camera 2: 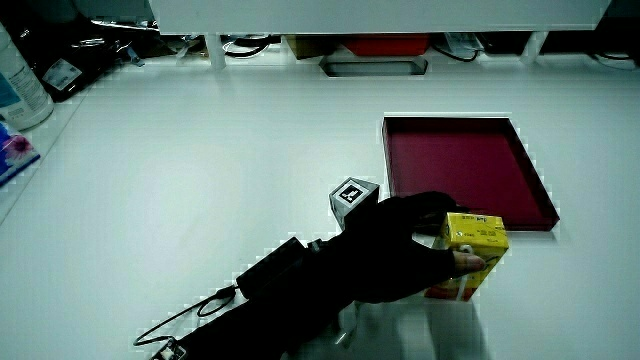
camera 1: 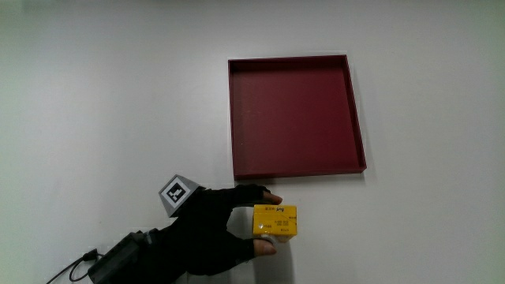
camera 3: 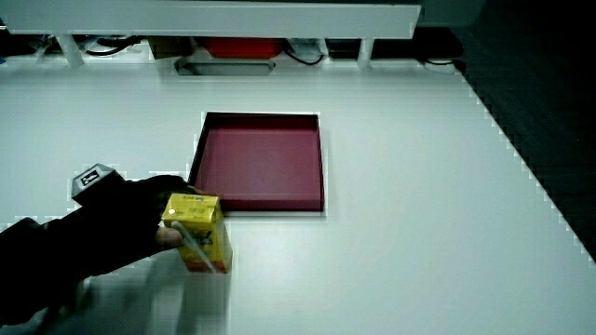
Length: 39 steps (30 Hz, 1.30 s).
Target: Place ice redtea
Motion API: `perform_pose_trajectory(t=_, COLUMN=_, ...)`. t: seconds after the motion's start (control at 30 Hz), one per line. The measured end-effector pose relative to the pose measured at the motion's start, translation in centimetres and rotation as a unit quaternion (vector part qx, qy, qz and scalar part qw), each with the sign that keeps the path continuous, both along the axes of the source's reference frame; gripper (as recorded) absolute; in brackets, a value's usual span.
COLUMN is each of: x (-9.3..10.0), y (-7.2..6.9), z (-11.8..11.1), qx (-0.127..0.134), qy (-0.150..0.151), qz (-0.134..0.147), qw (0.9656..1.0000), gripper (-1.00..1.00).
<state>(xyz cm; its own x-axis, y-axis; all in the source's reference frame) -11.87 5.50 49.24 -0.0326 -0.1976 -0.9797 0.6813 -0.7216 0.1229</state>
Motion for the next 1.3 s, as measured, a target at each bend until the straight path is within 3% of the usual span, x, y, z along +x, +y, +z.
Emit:
perform_pose_trajectory(t=0.13, x=-0.8, y=0.1, z=-0.6, qx=-0.009, qy=-0.003, qz=-0.003, qw=0.9999, gripper=-0.41)
perform_pose_trajectory(t=0.27, x=-2.0, y=-0.3, z=-1.8, qx=-0.022, qy=-0.023, qz=0.021, qw=0.9993, gripper=-0.59)
perform_pose_trajectory(t=0.3, x=-2.5, y=-0.4, z=-1.9, qx=-0.01, qy=-0.036, qz=0.028, qw=0.9989, gripper=-0.64)
perform_pose_trajectory(t=0.37, x=-3.2, y=-0.7, z=-2.8, qx=-0.019, qy=-0.048, qz=0.035, qw=0.9981, gripper=-0.73)
perform_pose_trajectory(t=0.4, x=-3.5, y=-0.8, z=-3.0, qx=-0.011, qy=-0.04, qz=0.036, qw=0.9985, gripper=-0.77)
perform_pose_trajectory(t=0.43, x=-4.0, y=-1.0, z=-3.2, qx=-0.007, qy=-0.055, qz=0.044, qw=0.9975, gripper=-0.82)
perform_pose_trajectory(t=0.47, x=-4.2, y=-1.0, z=-3.7, qx=-0.022, qy=-0.053, qz=0.044, qw=0.9974, gripper=-0.86)
perform_pose_trajectory(t=0.57, x=-5.5, y=-1.3, z=-4.5, qx=-0.002, qy=-0.08, qz=0.058, qw=0.9951, gripper=-1.0)
perform_pose_trajectory(t=0.6, x=-5.9, y=-1.4, z=-4.9, qx=-0.007, qy=-0.085, qz=0.06, qw=0.9945, gripper=-1.0)
perform_pose_trajectory(t=0.73, x=-7.3, y=-1.8, z=-5.9, qx=0.025, qy=-0.111, qz=0.078, qw=0.9905, gripper=-1.0)
perform_pose_trajectory(t=0.77, x=-7.4, y=-1.8, z=-6.6, qx=0.009, qy=-0.101, qz=0.079, qw=0.9917, gripper=-1.0)
perform_pose_trajectory(t=0.8, x=-7.8, y=-1.8, z=-6.7, qx=0.03, qy=-0.1, qz=0.085, qw=0.9909, gripper=-1.0)
perform_pose_trajectory(t=0.9, x=-8.9, y=-1.8, z=-7.3, qx=0.036, qy=-0.107, qz=0.086, qw=0.9899, gripper=-1.0)
perform_pose_trajectory(t=0.97, x=-10.0, y=-1.8, z=-7.2, qx=0.059, qy=-0.117, qz=0.087, qw=0.9875, gripper=-1.0)
perform_pose_trajectory(t=1.1, x=-11.7, y=-1.4, z=-7.8, qx=0.036, qy=-0.124, qz=0.069, qw=0.9892, gripper=-1.0)
perform_pose_trajectory(t=1.3, x=-13.1, y=-1.2, z=-8.6, qx=0.036, qy=-0.125, qz=0.052, qw=0.9901, gripper=-1.0)
